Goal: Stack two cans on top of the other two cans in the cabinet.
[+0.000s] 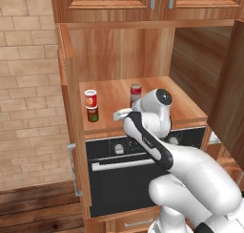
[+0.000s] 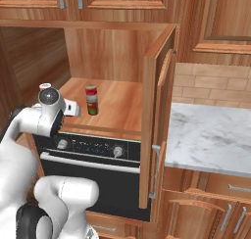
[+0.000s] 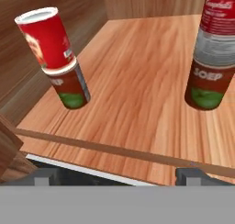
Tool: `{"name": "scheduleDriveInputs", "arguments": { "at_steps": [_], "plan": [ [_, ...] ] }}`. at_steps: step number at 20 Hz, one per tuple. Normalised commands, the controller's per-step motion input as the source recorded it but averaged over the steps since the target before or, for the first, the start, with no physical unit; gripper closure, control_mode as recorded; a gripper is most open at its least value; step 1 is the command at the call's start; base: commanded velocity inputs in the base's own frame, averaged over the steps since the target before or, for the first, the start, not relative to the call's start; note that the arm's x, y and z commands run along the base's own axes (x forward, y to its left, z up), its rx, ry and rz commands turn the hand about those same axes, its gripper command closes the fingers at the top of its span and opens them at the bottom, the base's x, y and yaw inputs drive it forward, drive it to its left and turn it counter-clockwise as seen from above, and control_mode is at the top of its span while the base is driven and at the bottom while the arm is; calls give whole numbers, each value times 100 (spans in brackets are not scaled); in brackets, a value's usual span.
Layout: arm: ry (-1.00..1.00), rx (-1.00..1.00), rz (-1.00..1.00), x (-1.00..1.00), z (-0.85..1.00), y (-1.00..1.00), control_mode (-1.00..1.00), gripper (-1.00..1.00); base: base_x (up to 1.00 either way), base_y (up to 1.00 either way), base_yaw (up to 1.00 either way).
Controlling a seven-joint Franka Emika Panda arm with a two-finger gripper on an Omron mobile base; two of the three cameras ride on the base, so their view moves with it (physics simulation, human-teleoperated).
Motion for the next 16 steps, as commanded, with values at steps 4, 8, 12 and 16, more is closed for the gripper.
{"name": "scheduleDriveInputs", "arguments": {
  "at_steps": [4, 8, 12, 16],
  "plan": [
    [12, 0, -6, -55, 18, -51, -100, -100, 0, 0, 0],
    [3, 0, 5, -65, 10, -32, -100, -100, 0, 0, 0],
    [0, 0, 11, -69, 4, -16, -100, -100, 0, 0, 0],
    [0, -1, 3, -68, 0, -7, -100, -100, 0, 0, 0]
  ]
}}
